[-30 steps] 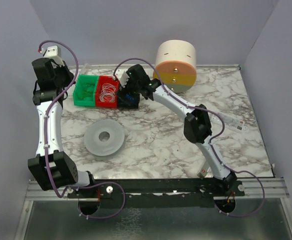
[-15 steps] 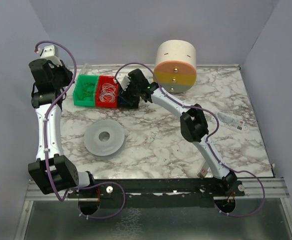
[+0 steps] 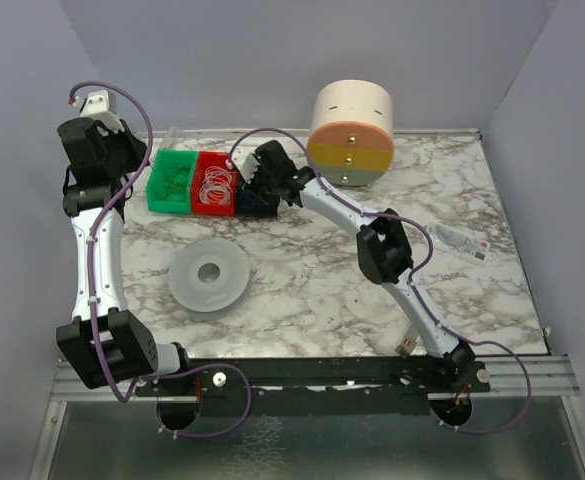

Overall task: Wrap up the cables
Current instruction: Place the cable at the center of the board.

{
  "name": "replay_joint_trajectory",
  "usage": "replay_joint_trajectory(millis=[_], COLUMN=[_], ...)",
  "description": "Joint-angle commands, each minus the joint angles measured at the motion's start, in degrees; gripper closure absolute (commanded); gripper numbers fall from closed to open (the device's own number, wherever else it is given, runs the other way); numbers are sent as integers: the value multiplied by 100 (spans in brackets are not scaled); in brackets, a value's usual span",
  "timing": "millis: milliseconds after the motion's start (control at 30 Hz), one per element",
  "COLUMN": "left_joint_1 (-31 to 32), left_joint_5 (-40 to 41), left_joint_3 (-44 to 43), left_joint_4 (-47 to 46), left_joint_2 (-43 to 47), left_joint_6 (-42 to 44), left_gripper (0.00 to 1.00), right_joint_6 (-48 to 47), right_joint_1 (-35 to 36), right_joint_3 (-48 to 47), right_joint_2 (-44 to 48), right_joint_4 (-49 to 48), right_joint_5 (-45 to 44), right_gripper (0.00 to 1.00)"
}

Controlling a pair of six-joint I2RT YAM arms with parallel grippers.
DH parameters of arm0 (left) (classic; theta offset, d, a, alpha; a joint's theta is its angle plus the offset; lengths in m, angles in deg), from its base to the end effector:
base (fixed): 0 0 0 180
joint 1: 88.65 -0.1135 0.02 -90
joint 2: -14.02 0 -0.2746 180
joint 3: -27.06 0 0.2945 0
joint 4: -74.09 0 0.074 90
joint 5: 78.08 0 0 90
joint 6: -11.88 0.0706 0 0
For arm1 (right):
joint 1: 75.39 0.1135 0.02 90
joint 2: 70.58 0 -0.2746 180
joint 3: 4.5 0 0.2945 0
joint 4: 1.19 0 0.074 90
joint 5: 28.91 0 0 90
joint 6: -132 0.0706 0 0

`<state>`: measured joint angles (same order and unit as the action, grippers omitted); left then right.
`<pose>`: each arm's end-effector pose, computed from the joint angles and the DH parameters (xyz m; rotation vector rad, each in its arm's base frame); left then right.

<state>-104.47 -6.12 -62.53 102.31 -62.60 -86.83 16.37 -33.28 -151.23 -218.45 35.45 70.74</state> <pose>0.3712 0.0825 0.4096 -0.1705 1.8203 -0.2016 0.4820 0.4517 0.1657 -1.3250 1.8078 0.3444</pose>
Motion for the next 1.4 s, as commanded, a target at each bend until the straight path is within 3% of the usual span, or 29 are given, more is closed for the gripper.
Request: replay_joint_trajectory(millis=[0, 100, 300, 500, 667, 900, 1100, 1367], left_joint_1=[-55, -58, -54, -57, -55, -55, -56, -58], left_joint_5=[-181, -198, -513, -892, -871, 321, 1436, 3041], left_joint_3=[89, 73, -380, -1459, -1817, -2353, -2748, -3435], left_joint_4=[-152, -157, -237, -248, -481, -52, 250, 270], left_joint_2=[114, 112, 58, 131, 503, 799, 1008, 987], left_joint_6=[-61, -73, -287, -479, -748, -595, -226, 236], left_gripper=[100, 100, 100, 100, 100, 100, 100, 100], right_joint_6=[-9, -40, -161, -139, -26, -45, -308, -866], right_joint_1=[17, 17, 16, 16, 16, 10, 14, -201], right_joint_3=[-258, -283, -179, 459, 1139, 1795, 2998, 3578], right_joint_2=[-215, -159, 553, 1988, 3229, 4749, 6339, 7825], right_joint_4=[-42, 22, 129, 75, 60, 392, 97, -432], right_joint_5=[-45, -24, -281, -1023, -1712, -2578, -2817, -3473], right_gripper=[85, 99, 100, 100, 100, 100, 100, 100])
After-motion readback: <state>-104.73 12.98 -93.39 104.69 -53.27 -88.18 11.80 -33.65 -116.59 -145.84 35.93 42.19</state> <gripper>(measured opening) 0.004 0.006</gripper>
